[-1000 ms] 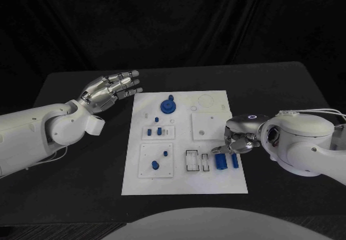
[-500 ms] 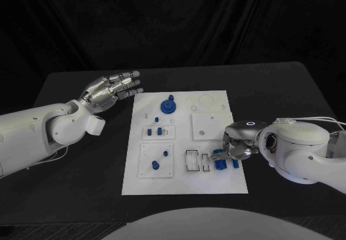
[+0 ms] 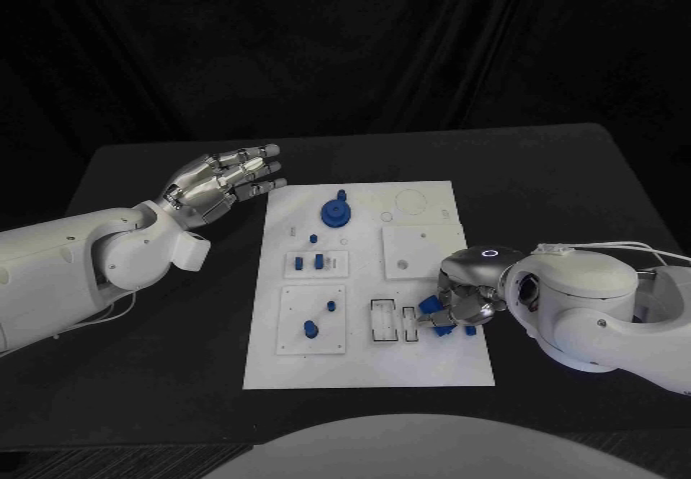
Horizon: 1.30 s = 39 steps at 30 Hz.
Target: Assemble the parts on the task board
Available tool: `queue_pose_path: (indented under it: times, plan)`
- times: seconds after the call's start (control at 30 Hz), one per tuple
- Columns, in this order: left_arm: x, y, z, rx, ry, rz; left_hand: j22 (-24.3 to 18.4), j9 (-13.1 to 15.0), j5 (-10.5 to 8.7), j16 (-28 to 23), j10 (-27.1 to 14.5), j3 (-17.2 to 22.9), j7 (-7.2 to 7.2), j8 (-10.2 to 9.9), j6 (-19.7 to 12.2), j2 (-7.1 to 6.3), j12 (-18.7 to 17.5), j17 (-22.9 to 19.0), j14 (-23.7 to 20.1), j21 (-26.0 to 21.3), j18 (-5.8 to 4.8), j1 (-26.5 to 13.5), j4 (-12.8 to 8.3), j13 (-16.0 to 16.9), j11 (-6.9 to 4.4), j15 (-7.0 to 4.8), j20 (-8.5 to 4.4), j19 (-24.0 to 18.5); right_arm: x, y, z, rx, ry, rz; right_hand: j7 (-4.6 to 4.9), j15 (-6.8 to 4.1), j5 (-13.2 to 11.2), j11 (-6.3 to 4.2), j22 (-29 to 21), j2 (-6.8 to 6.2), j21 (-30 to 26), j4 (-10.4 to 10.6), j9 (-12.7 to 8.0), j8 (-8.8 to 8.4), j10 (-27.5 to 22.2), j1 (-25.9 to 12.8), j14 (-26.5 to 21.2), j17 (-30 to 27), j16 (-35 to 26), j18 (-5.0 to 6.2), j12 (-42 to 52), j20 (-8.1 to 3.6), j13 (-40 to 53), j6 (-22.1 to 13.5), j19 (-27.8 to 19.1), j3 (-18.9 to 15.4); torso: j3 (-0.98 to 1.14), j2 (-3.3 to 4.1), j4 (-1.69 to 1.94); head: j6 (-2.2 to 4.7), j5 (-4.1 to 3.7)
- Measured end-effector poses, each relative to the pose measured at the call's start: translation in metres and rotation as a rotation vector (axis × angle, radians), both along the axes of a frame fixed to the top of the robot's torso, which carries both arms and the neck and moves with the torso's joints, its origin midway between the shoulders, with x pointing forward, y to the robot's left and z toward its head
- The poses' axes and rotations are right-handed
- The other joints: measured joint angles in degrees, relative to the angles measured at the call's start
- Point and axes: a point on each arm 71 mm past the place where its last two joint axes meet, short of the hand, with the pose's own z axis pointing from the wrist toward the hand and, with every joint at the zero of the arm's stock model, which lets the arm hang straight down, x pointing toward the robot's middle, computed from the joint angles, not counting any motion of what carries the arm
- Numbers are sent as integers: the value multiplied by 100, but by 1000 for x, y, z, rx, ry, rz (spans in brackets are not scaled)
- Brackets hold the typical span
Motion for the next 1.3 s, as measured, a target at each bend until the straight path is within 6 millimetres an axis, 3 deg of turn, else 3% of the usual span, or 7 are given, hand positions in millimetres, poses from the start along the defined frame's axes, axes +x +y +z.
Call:
queue_pose_path:
  times: [0.27,0.63,0.87,0.97,1.03,1.13,1.3]
  plan:
    - [0,1,-1,1,3,-1,0,0,0,24,19,24,0,0,0,0,0,0,0,0,0,0,-24,0,19,0,0,0,0,5,1,5,-9,16,305,83,1272,94,-1,-43,-64,-386,341,-2,-11,689,-2,0,-25,1,0,58,0,-308,17,40,1,0,0,0,12]
    - [-1,1,-1,2,7,-4,-1,0,0,24,20,24,0,0,0,23,0,-1,21,0,0,-23,-24,0,19,21,0,0,1,4,-1,49,9,-18,388,145,3421,156,-1,-215,-64,-367,766,-3,-29,861,-1,0,-25,0,0,61,-1,-391,20,58,1,1,-1,0,-4]
    - [-1,0,-2,2,10,-6,-1,0,0,24,20,24,0,0,0,23,23,6,21,0,1,-23,-24,-1,19,21,0,0,1,-4,-2,146,70,-111,420,166,3422,176,-2,-228,146,-14,743,-135,-33,873,-2,-1,-25,0,0,75,-2,-424,34,411,2,1,0,0,15]
    - [-1,1,-2,3,11,-7,-1,0,0,49,19,50,0,0,0,23,23,6,36,23,1,-23,-19,-1,19,36,12,12,0,-6,-2,207,111,-158,389,163,3509,184,-2,-187,229,31,184,-45,-41,771,1,-1,-25,0,0,82,-2,-493,41,456,2,1,0,0,18]
    - [-1,1,-2,3,12,-7,-1,0,0,49,20,56,0,0,0,23,23,7,42,23,1,-23,-24,-1,19,42,22,21,-3,-8,-3,244,141,-186,350,154,3643,183,-2,-180,256,37,87,-29,-43,666,10,-1,-24,0,0,82,-2,-567,41,462,2,2,0,0,21]
    - [-1,1,-2,4,14,-8,-1,0,0,71,20,56,0,0,0,7,23,13,42,23,1,-39,-24,-1,19,42,21,21,-5,-10,-2,305,192,-232,220,131,3500,173,-2,-130,374,55,87,-24,-53,540,32,-1,-24,0,0,82,-3,-741,41,488,2,2,0,0,24]
    - [-1,0,-3,5,16,-11,-1,0,0,72,19,56,0,0,0,0,23,13,42,23,1,-46,-24,-1,19,42,21,21,-4,-8,6,410,269,-301,221,130,3281,173,-2,-108,430,-137,141,33,-53,353,33,-1,-24,0,0,82,-3,-757,41,659,2,1,0,0,18]
